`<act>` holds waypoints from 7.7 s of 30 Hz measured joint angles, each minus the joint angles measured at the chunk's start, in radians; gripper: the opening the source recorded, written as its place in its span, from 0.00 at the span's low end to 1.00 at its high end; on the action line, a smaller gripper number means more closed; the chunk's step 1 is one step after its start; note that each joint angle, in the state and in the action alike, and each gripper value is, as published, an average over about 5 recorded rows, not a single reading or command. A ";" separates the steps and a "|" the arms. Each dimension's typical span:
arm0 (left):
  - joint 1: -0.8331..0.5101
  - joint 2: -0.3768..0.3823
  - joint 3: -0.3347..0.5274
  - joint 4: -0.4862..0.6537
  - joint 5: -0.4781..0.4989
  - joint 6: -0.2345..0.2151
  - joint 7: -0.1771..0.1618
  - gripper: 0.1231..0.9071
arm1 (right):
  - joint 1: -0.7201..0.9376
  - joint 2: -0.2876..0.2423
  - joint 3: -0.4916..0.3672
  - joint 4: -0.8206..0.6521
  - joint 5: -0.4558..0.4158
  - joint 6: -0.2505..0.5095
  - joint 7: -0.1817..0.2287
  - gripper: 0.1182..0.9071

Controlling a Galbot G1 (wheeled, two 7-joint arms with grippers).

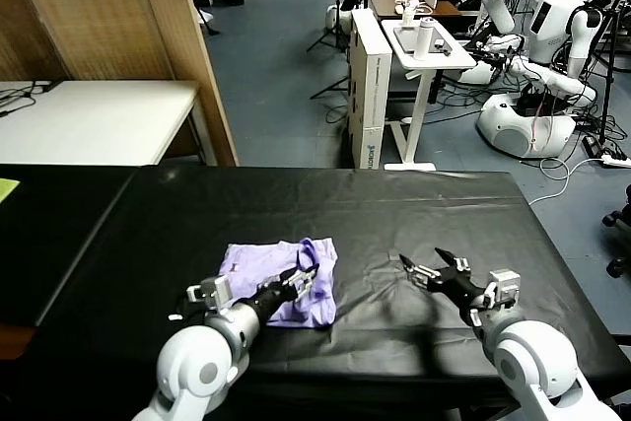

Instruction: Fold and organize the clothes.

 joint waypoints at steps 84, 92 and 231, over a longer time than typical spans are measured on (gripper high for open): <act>0.129 0.026 -0.304 0.244 -0.019 -0.345 0.301 0.65 | 0.017 0.064 -0.095 0.059 -0.039 0.083 0.016 1.00; 0.130 0.038 -0.311 0.231 -0.036 -0.327 0.280 0.10 | 0.018 0.065 -0.094 0.052 -0.044 0.084 0.018 1.00; 0.179 0.029 -0.147 -0.029 0.425 -0.340 0.160 1.00 | 0.239 0.202 -0.401 -0.235 0.139 -0.053 0.059 0.31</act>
